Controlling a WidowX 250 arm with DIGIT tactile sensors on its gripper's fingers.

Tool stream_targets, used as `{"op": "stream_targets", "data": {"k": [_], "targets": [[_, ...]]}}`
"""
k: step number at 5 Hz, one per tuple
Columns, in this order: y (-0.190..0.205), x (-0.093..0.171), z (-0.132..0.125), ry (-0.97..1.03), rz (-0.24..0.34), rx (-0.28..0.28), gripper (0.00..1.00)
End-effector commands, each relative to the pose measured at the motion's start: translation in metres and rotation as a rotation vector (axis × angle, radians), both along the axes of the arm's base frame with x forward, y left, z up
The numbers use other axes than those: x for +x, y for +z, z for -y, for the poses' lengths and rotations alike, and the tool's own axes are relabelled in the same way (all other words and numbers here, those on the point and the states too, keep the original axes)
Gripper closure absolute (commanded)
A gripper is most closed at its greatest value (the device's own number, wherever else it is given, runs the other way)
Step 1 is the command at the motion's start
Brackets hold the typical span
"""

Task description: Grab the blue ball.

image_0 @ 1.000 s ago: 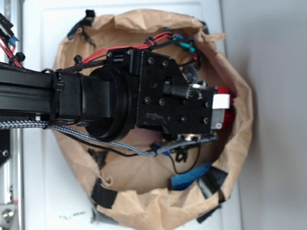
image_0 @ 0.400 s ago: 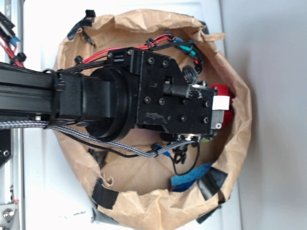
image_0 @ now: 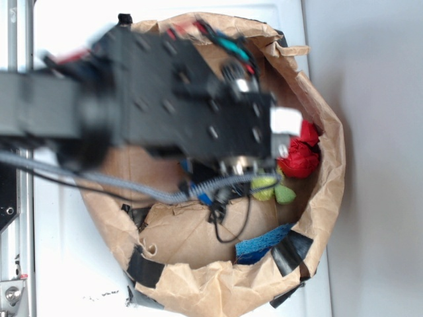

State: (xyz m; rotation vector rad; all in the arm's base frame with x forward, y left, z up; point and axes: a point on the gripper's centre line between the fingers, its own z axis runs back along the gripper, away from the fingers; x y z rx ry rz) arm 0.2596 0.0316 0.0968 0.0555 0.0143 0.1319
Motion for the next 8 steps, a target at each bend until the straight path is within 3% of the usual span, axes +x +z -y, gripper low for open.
{"op": "stream_targets", "data": {"k": [1, 3, 4, 7, 8], "targets": [[0.061, -0.012, -0.016, 0.029, 0.114, -0.010, 0.00], [0.016, 0.007, -0.032, 0.043, 0.128, 0.048, 0.00], [-0.008, 0.003, -0.031, 0.001, 0.166, 0.065, 0.00], [-0.008, 0.003, -0.031, 0.001, 0.166, 0.065, 0.00], [-0.028, 0.009, -0.026, -0.018, 0.116, 0.057, 0.00]]}}
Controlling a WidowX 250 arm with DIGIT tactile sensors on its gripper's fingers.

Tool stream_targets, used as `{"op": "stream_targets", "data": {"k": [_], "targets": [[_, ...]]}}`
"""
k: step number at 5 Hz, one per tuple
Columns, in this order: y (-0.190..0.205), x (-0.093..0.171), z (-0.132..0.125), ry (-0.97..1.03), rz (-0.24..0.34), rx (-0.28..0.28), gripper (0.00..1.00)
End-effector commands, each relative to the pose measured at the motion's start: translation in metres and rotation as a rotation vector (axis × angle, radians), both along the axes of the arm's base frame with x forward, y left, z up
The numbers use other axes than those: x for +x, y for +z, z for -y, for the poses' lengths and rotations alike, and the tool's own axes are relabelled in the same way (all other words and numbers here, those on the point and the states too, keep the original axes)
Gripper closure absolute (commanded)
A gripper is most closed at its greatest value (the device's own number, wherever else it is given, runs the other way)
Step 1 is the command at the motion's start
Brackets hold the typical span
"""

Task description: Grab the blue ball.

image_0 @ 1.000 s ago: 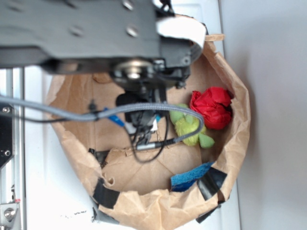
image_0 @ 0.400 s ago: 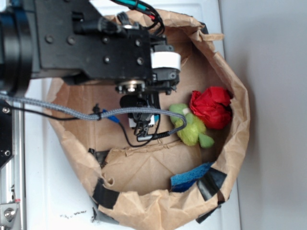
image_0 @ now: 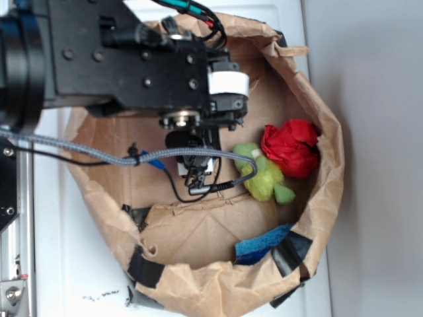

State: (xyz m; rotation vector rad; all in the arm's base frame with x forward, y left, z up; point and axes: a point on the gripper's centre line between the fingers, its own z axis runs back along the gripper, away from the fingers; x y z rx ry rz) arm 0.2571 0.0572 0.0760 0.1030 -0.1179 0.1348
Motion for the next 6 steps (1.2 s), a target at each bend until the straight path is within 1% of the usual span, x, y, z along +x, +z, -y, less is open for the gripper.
{"op": "stream_targets", "data": {"k": [1, 2, 3, 4, 5, 6], "targets": [[-0.022, 0.012, 0.003, -0.019, -0.016, -0.011, 0.00], [-0.043, 0.016, 0.007, -0.001, 0.011, -0.001, 0.00], [-0.047, 0.016, 0.008, 0.033, 0.007, -0.002, 1.00], [-0.047, 0.018, 0.012, 0.052, 0.021, 0.005, 1.00], [-0.045, 0.017, 0.014, 0.069, 0.021, 0.008, 1.00], [-0.040, 0.008, 0.012, 0.083, 0.017, -0.003, 1.00]]}}
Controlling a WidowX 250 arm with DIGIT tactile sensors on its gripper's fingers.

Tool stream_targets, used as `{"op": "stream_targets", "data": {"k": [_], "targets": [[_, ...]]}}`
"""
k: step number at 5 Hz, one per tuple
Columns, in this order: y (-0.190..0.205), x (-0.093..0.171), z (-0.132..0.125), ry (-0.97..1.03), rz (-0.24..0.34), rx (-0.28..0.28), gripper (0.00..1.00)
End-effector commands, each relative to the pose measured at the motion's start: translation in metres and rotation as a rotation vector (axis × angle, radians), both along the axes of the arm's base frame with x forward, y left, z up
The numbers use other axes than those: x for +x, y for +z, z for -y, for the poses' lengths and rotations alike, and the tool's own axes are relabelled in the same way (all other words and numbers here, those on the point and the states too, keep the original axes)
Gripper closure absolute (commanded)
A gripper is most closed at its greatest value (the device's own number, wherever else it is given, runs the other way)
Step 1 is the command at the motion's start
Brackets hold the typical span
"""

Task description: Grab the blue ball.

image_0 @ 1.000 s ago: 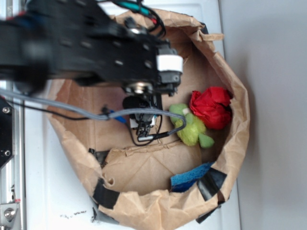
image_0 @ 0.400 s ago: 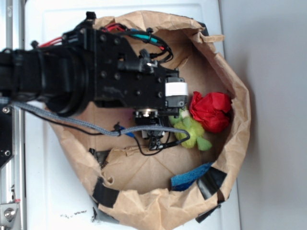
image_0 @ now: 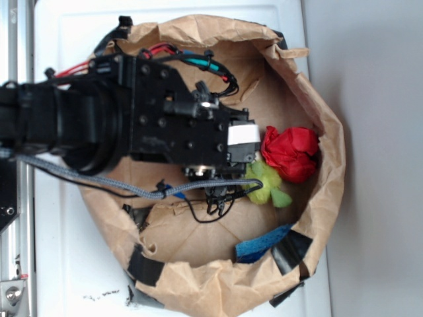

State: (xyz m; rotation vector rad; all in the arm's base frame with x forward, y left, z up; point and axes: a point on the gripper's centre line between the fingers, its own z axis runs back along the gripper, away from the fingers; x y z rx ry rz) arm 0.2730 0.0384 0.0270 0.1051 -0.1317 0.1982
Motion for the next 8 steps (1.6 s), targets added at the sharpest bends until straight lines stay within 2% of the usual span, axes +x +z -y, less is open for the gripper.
{"op": "stream_targets", "data": {"k": [1, 2, 3, 4, 5, 7, 8], "targets": [[0.011, -0.013, -0.009, 0.029, -0.002, -0.007, 1.00], [0.021, -0.017, -0.011, 0.025, -0.004, -0.014, 1.00], [0.063, -0.024, -0.018, 0.053, -0.013, -0.054, 1.00], [0.110, -0.023, -0.028, 0.061, -0.050, -0.077, 1.00], [0.124, -0.022, -0.035, 0.065, -0.057, -0.097, 1.00], [0.120, -0.026, -0.035, 0.063, -0.028, -0.068, 1.00], [0.112, -0.027, -0.032, 0.071, 0.044, 0.005, 0.73]]}}
